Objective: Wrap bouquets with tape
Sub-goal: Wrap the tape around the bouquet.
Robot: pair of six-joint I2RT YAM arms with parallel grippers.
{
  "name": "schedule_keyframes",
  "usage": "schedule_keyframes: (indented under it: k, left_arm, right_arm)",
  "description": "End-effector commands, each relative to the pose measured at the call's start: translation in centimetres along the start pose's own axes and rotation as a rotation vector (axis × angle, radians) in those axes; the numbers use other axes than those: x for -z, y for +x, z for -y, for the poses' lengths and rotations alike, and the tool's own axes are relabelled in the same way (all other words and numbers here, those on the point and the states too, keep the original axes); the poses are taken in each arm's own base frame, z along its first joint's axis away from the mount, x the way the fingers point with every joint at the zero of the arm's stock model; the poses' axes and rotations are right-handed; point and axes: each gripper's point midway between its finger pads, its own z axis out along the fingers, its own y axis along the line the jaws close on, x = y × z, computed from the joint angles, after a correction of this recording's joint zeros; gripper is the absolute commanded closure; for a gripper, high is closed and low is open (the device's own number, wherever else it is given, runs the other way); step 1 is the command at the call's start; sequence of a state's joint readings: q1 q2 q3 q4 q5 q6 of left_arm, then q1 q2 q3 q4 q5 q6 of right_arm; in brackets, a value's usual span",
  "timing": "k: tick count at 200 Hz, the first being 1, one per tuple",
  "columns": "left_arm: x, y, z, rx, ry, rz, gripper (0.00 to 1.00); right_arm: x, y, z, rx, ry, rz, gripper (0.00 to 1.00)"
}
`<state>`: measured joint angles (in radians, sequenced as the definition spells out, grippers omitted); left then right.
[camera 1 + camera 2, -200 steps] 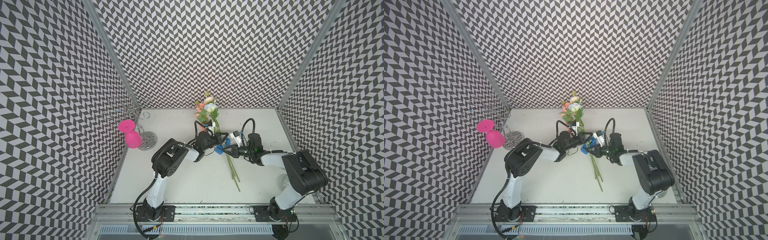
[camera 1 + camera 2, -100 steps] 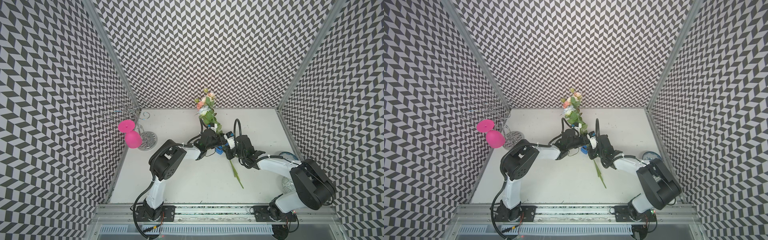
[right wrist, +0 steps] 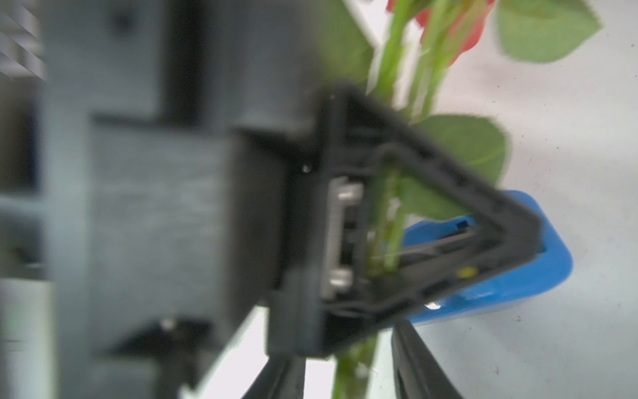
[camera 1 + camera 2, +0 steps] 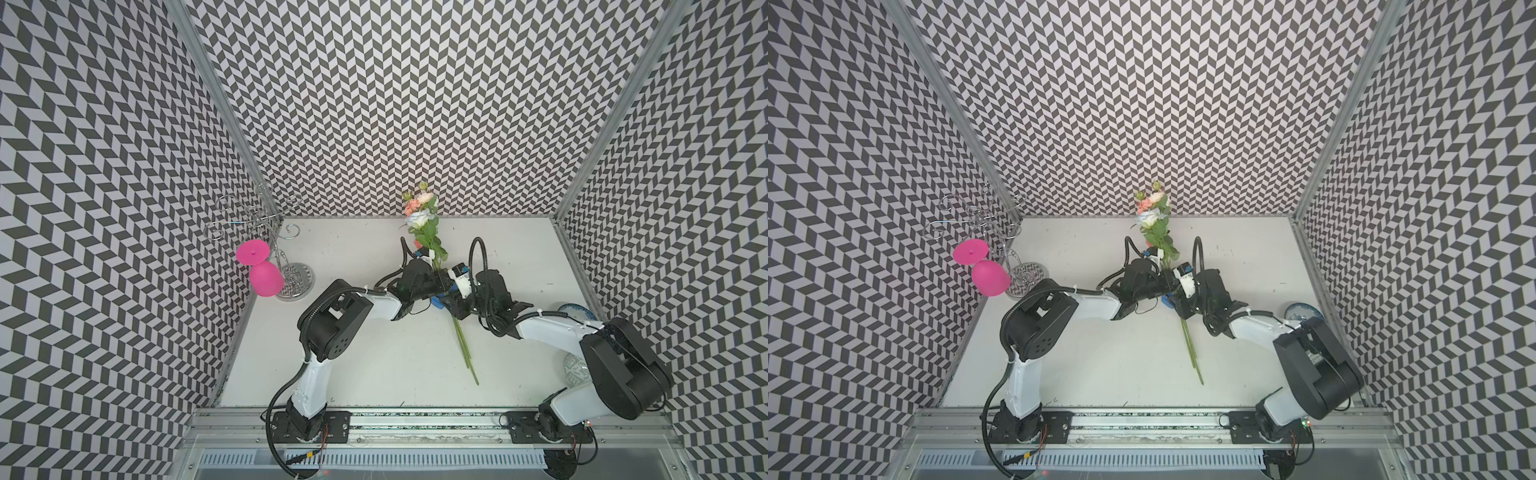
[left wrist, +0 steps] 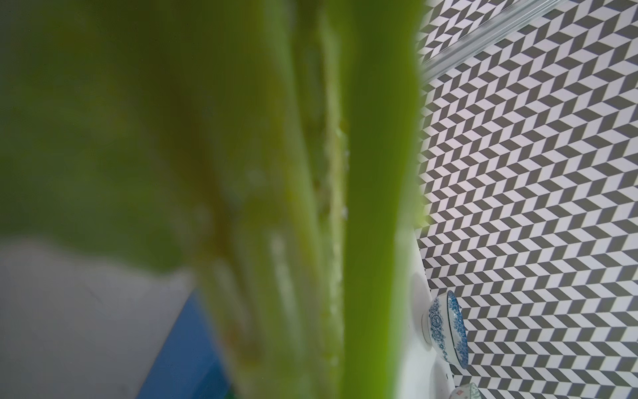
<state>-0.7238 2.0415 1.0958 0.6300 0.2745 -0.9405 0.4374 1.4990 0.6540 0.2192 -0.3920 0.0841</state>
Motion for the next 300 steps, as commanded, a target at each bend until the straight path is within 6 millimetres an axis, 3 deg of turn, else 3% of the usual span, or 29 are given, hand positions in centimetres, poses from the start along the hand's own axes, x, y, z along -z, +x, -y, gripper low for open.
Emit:
schedule_keyframes:
  k: [1, 59, 90, 135, 156, 195, 204, 211, 230, 241, 263, 277, 300]
  left_arm:
    - [1.5, -2.3, 4.5, -0.076, 0.176, 0.082, 1.00]
    - [3.3, -3.3, 7.5, -0.074, 0.403, 0.143, 1.00]
    - [3.6, -3.3, 8.3, -0.078, 0.456, 0.148, 1.00]
    - [3.8, -3.2, 8.3, -0.051, 0.502, 0.165, 1.00]
    - [3.8, -3.3, 8.4, -0.056, 0.499, 0.169, 1.00]
    - [3.9, -3.5, 8.0, -0.061, 0.475, 0.180, 1.00]
    - [3.7, -3.5, 7.9, -0.060, 0.472, 0.176, 0.93]
    - [3.6, -3.4, 8.0, -0.062, 0.472, 0.167, 0.82]
    - [3.3, -3.2, 8.1, -0.071, 0.467, 0.154, 0.77]
    - [2.7, -2.9, 7.4, -0.071, 0.406, 0.133, 0.71]
    - [1.2, -2.2, 4.6, -0.084, 0.164, 0.090, 0.46]
    - [0.3, -1.6, 3.1, -0.102, 0.027, 0.051, 0.44]
    - [-0.9, -0.7, 2.9, -0.157, -0.056, -0.001, 0.48]
  right_arm:
    - [2.0, -2.3, -2.6, -0.044, -0.277, 0.094, 0.53]
    - [1.1, -0.8, -2.2, -0.172, -0.455, 0.034, 0.59]
    - [0.8, -0.9, -1.9, -0.190, -0.480, 0.038, 0.76]
    - [0.5, 0.3, -2.0, -0.211, -0.499, -0.002, 0.72]
    - [0.4, 0.6, -1.9, -0.216, -0.494, -0.001, 0.85]
    - [0.4, 0.4, -1.9, -0.223, -0.491, -0.004, 0.97]
    - [0.4, 0.3, -1.8, -0.218, -0.482, 0.001, 1.00]
    - [0.4, 0.3, -1.7, -0.219, -0.469, 0.002, 1.00]
    - [0.3, 0.2, -1.0, -0.206, -0.409, 0.001, 1.00]
    - [0.2, 0.1, -0.3, -0.186, -0.340, 0.001, 1.00]
    - [0.5, -1.3, 0.5, -0.116, -0.178, 0.031, 1.00]
    - [0.7, -2.4, 0.6, -0.091, -0.085, 0.063, 1.00]
    - [0.3, -3.6, 0.0, -0.054, 0.021, 0.071, 1.00]
